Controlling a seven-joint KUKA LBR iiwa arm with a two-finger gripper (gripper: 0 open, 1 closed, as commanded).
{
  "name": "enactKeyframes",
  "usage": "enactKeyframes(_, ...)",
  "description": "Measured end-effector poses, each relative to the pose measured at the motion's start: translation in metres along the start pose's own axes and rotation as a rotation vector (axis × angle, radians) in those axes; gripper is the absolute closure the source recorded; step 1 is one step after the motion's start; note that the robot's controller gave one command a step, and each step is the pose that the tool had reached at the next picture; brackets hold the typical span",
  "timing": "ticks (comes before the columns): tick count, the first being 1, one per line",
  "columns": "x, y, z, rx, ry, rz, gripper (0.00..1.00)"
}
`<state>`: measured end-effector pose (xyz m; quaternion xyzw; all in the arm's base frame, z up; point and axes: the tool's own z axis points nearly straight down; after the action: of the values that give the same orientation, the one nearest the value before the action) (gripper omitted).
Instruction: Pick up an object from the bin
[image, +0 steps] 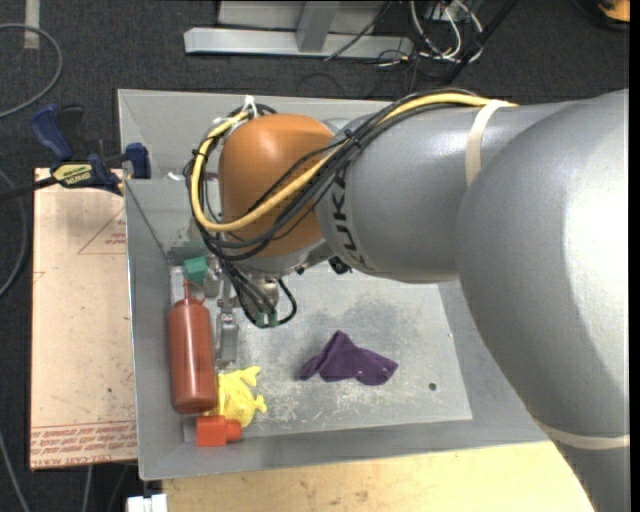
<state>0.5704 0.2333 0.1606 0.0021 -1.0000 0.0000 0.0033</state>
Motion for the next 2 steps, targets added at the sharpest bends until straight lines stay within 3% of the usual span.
enactKeyframes(1,-0.002,-0.001,-0.005,-0.001,-0.007,0.004,0.00)
enactKeyframes(2,0.011,-0.035,0.012,-0.003,-0.007,-0.055,0.00)
